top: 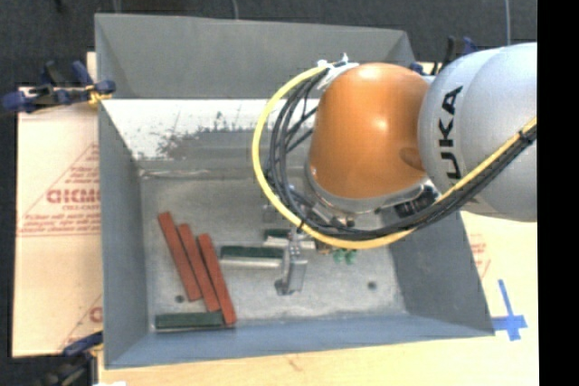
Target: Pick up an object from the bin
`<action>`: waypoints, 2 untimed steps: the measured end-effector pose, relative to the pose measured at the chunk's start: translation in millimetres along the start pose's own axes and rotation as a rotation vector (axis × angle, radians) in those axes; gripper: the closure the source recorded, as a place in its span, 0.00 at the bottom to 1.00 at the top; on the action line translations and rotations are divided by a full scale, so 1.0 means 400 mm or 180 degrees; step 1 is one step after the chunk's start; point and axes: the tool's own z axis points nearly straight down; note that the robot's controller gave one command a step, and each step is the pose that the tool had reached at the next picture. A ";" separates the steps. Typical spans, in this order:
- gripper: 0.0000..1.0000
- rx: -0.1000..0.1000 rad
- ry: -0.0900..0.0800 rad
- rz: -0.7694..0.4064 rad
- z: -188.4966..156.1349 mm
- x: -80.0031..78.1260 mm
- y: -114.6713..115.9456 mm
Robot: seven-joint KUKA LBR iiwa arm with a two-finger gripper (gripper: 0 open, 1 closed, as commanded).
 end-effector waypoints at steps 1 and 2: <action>0.00 0.0000 0.0000 0.0001 0.000 0.000 0.000; 0.00 -0.0004 -0.0024 0.0078 0.133 -0.053 -0.011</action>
Offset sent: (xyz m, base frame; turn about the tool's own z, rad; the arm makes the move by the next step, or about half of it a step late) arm 0.0434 -0.0125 -0.1271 0.0559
